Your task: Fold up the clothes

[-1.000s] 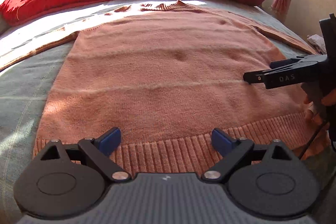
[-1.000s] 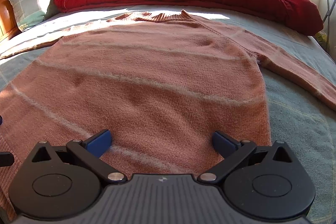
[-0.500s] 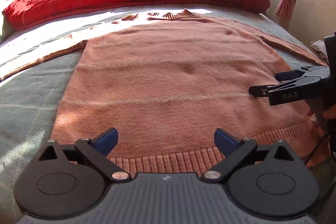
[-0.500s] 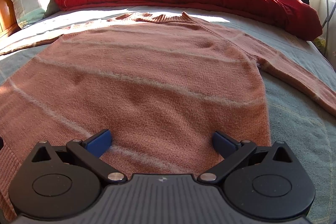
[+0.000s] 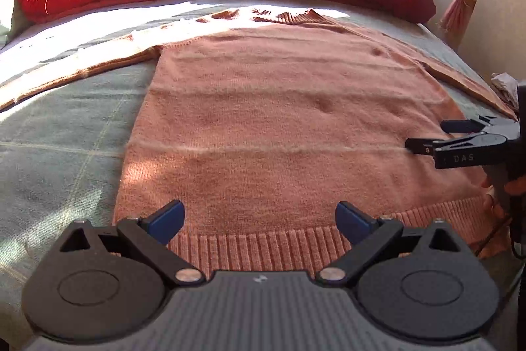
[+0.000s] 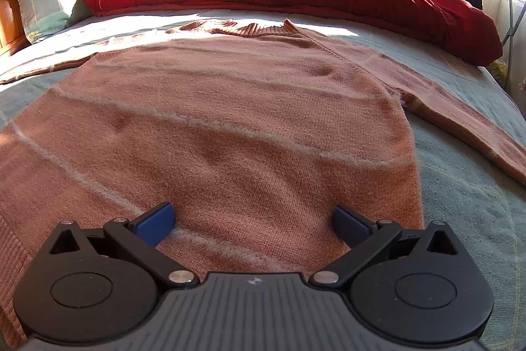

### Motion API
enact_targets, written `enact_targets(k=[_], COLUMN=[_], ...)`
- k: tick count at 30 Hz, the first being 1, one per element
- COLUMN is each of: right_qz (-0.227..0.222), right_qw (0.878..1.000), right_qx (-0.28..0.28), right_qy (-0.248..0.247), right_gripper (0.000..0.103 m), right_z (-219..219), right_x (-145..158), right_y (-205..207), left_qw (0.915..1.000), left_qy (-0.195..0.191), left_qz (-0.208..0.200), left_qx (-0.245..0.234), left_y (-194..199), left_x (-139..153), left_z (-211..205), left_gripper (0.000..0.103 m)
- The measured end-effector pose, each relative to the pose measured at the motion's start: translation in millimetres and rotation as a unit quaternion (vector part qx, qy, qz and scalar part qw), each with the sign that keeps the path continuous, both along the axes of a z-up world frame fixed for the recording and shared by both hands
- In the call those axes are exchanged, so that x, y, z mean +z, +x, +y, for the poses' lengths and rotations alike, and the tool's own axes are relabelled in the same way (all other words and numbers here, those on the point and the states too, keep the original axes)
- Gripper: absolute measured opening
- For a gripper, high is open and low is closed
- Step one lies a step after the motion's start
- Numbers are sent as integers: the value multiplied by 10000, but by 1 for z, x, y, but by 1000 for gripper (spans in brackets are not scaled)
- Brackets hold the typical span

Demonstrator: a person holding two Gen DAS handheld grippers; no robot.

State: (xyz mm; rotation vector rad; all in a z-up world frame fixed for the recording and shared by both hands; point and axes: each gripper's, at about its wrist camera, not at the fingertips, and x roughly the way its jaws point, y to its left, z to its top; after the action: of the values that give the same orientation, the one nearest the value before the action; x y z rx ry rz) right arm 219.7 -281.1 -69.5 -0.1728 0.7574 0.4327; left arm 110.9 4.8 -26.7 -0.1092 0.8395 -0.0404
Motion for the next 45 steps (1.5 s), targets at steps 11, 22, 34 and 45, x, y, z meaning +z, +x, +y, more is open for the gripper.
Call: enact_targets(k=[11, 22, 34, 45], right_qz=[0, -56, -237, -3], right_qw=[10000, 9999, 9968, 9975], right_qx=[4, -26, -718, -691], right_qy=[-12, -79, 254, 145], right_gripper=[103, 103, 103, 103], right_z=[0, 4, 17, 7], right_x=[0, 2, 2, 2], right_y=[0, -1, 5, -14], left_qw=[9933, 9981, 9999, 9999], left_qy=[-909, -610, 84, -41], left_qz=[179, 5, 41, 147], left_qx=[698, 76, -133, 20], left_y=[-5, -15, -17, -16], left_x=[-21, -19, -31, -28], left_z=[53, -1, -27, -26], left_gripper=[98, 98, 99, 99])
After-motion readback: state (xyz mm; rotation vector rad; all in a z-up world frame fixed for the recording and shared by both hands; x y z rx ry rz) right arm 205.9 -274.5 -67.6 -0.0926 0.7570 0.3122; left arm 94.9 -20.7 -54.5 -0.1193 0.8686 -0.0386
